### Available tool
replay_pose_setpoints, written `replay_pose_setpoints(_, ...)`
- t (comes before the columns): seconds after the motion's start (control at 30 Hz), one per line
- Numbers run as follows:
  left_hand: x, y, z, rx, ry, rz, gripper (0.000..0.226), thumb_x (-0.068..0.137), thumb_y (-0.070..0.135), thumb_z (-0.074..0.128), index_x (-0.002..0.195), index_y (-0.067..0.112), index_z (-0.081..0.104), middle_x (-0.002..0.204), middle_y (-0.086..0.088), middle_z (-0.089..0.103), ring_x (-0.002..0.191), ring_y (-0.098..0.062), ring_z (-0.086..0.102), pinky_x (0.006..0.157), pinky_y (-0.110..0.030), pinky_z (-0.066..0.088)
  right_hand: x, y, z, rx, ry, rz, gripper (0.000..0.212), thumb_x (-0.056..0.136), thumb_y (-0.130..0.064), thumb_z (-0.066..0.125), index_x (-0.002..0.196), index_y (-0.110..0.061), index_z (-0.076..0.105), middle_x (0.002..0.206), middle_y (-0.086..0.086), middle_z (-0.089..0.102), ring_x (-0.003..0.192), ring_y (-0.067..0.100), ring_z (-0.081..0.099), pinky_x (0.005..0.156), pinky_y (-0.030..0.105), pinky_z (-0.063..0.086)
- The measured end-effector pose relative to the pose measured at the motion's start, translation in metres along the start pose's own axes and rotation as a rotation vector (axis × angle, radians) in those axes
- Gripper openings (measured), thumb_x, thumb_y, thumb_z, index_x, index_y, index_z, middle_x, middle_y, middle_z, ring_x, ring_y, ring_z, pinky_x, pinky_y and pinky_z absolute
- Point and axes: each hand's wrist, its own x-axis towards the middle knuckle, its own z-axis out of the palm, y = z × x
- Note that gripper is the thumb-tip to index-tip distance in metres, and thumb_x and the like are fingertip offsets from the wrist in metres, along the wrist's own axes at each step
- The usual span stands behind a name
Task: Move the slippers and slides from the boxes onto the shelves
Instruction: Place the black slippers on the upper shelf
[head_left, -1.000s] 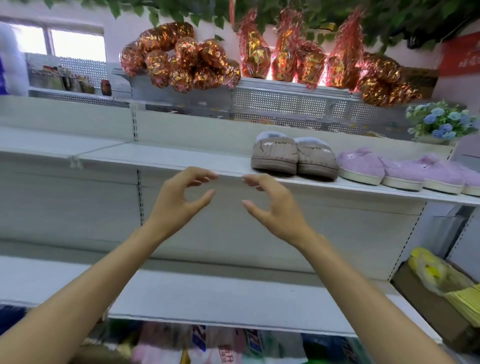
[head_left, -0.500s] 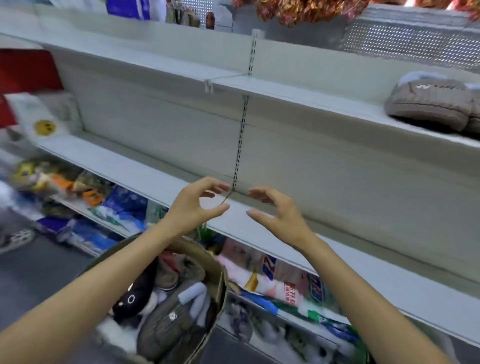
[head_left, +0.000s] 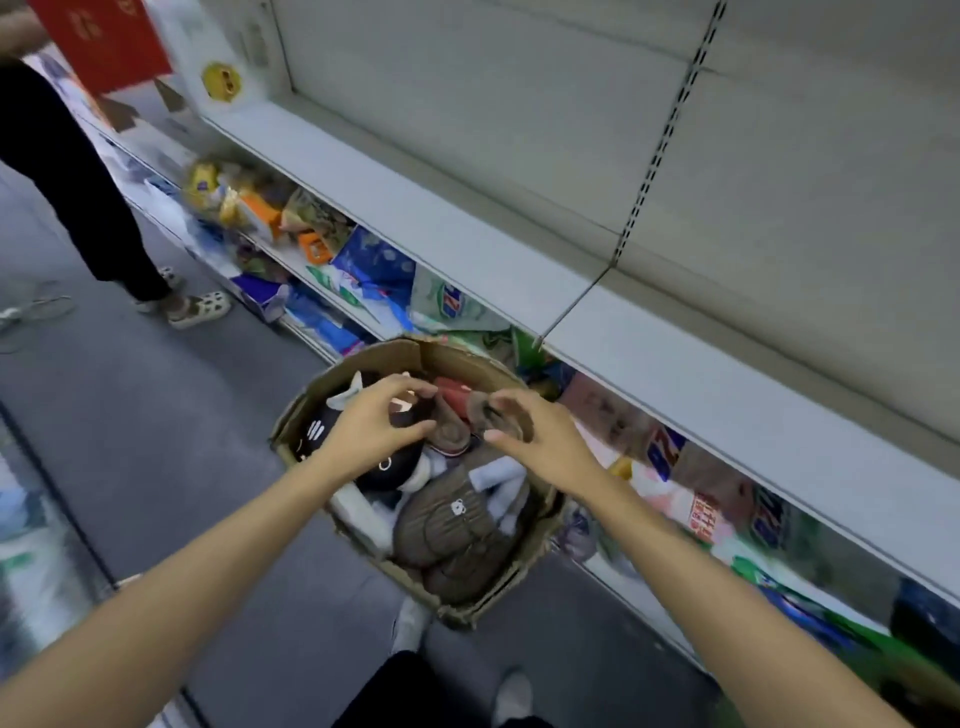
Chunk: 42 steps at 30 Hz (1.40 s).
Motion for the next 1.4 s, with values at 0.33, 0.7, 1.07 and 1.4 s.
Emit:
replay_pose_setpoints(0.33, 0.035, -0.178, -0.004, 0.018, -0.078, -0.554, 0.065, 0.079, 0.017, 0.081, 0.138, 0.011, 0.053, 0.135, -0.015, 0.056, 0.121, -0.032, 0.057, 0.103, -0.044, 0.046, 0.05, 0.054, 0.145, 0.148, -0.162, 0.452, 0.05, 0.09, -0.029, 0.072, 0.134, -0.013, 0.054, 0.124, 0.005, 0.064, 0.113, 0.018, 0.061, 0.098, 0.028, 0.047)
replay_pose_setpoints(0.7, 0.057, -0.238, 0.003, -0.054, -0.009, -0.827, 0.089, 0.073, 0.046, 0.064, 0.15, 0.015, 0.032, 0.152, -0.012, 0.04, 0.142, -0.041, 0.031, 0.117, -0.052, 0.027, 0.119, 0.052, 0.243, 0.443, -0.114, 0.692, 0.079, 0.075, -0.048, 0.081, 0.139, -0.015, 0.047, 0.136, 0.003, 0.06, 0.124, 0.018, 0.056, 0.107, 0.038, 0.044)
replay_pose_setpoints(1.07, 0.051, -0.226, -0.003, -0.127, 0.042, -0.785, 0.069, 0.086, 0.025, 0.062, 0.151, 0.027, 0.037, 0.154, -0.004, 0.03, 0.143, -0.03, 0.027, 0.118, -0.047, 0.028, 0.136, 0.052, 0.245, 0.77, 0.154, 0.78, 0.065, 0.079, -0.016, 0.083, 0.136, -0.009, 0.051, 0.124, 0.006, 0.068, 0.105, 0.011, 0.069, 0.084, 0.024, 0.058)
replay_pose_setpoints(1.4, 0.059, -0.239, -0.016, -0.182, -0.032, -0.757, 0.036, 0.092, 0.019, 0.066, 0.127, 0.012, 0.06, 0.1, -0.016, 0.065, 0.091, -0.029, 0.064, 0.09, -0.044, 0.053, 0.122, 0.064, 0.22, 0.772, 0.251, 0.814, 0.053, 0.085, -0.02, 0.077, 0.132, -0.021, 0.054, 0.115, -0.007, 0.067, 0.1, 0.01, 0.067, 0.08, 0.024, 0.057)
